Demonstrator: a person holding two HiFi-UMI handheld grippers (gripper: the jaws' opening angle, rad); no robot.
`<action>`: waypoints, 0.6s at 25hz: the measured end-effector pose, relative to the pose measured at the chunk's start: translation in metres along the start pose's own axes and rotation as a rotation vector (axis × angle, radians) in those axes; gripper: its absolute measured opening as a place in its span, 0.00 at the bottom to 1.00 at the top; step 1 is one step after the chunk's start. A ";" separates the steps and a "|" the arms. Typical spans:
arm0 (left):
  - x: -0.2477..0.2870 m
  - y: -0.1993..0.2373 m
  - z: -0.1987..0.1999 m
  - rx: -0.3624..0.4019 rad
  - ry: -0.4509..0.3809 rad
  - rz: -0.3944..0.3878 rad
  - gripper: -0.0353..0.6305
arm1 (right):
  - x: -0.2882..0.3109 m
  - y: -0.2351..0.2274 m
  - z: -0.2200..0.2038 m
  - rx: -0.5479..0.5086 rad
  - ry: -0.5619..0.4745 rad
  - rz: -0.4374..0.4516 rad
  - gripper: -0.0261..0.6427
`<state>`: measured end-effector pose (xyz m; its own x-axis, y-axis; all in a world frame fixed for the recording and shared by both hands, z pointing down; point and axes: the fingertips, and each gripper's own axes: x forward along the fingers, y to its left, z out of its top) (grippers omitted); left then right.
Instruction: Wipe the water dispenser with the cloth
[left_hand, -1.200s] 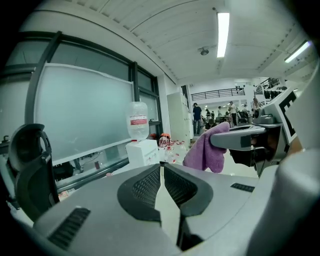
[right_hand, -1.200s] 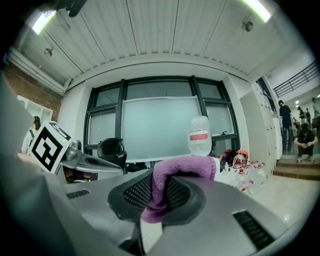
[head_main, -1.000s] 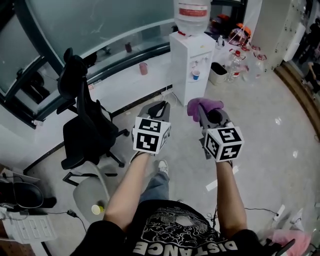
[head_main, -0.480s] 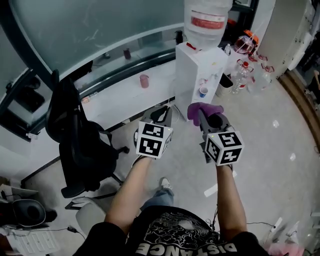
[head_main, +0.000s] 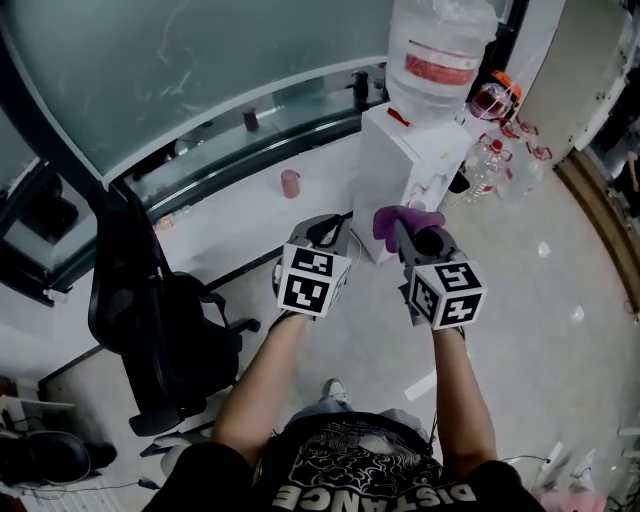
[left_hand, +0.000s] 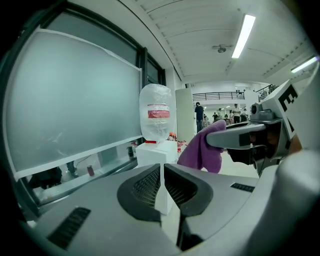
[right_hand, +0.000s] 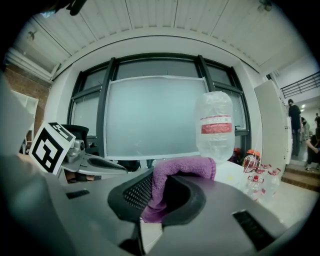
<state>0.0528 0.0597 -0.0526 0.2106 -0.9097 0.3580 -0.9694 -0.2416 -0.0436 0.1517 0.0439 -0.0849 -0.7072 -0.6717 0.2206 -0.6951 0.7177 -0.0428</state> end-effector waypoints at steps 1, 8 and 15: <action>0.003 0.003 0.002 0.000 -0.002 -0.003 0.12 | 0.005 0.000 0.002 0.000 -0.002 -0.002 0.11; 0.018 0.025 0.011 0.011 -0.011 -0.010 0.12 | 0.036 0.000 0.015 -0.002 -0.016 -0.002 0.11; 0.033 0.061 0.015 0.007 -0.001 0.026 0.12 | 0.078 -0.003 0.023 0.001 -0.031 0.025 0.11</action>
<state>0.0029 0.0099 -0.0573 0.1852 -0.9160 0.3559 -0.9737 -0.2200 -0.0596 0.0962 -0.0150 -0.0904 -0.7282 -0.6589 0.1887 -0.6771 0.7342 -0.0493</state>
